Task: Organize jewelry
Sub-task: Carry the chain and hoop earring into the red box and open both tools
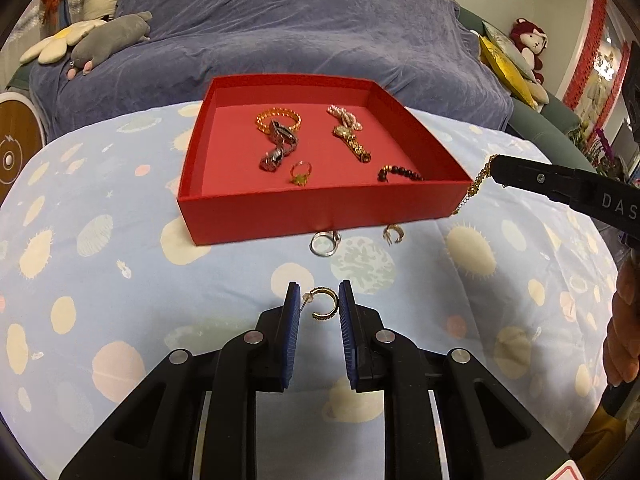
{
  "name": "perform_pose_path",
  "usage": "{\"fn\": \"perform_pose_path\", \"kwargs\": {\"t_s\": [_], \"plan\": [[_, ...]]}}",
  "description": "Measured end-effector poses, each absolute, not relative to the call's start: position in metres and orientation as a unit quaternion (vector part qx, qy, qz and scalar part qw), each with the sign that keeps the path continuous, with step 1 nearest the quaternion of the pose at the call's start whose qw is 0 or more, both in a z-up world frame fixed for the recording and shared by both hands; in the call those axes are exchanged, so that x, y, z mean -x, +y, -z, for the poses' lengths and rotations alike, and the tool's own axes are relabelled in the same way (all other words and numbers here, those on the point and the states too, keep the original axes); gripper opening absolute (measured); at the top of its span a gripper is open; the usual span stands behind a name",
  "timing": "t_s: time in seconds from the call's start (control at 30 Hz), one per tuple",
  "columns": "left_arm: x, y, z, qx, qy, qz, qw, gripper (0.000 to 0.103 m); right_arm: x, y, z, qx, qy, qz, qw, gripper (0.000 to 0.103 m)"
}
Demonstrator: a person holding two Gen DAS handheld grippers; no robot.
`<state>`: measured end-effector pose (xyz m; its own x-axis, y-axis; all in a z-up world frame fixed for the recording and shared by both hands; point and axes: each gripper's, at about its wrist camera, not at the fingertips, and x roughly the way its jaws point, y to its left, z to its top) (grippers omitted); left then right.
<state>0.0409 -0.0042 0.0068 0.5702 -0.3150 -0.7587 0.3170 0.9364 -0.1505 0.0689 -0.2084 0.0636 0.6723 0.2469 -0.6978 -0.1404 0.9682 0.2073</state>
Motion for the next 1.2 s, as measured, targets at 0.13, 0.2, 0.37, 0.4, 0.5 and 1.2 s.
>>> {"fn": "perform_pose_path", "kwargs": {"t_s": [0.13,0.2,0.37,0.4,0.5,1.2], "plan": [[-0.055,0.002,-0.038,-0.001,0.394,0.16,0.905,0.017,-0.089,-0.209,-0.084,-0.072,0.368,-0.103,0.921,0.007],[-0.067,0.005,-0.052,0.0,0.383,0.158,0.91,0.017,-0.1,-0.21,-0.09,-0.08,0.361,-0.105,0.923,0.007],[-0.119,0.004,-0.072,-0.015,0.367,0.14,0.919,0.017,-0.145,-0.212,-0.092,-0.094,0.362,-0.097,0.922,0.007],[-0.13,0.004,-0.072,-0.012,0.37,0.14,0.918,0.017,-0.153,-0.212,-0.09,-0.098,0.363,-0.095,0.922,0.007],[-0.16,0.002,-0.066,-0.007,0.377,0.133,0.917,0.017,-0.177,-0.212,-0.08,-0.103,0.371,-0.087,0.919,0.007],[-0.185,0.018,-0.05,0.004,0.39,0.073,0.918,0.055,-0.167,-0.21,-0.072,-0.075,0.377,-0.088,0.919,0.01]]}}
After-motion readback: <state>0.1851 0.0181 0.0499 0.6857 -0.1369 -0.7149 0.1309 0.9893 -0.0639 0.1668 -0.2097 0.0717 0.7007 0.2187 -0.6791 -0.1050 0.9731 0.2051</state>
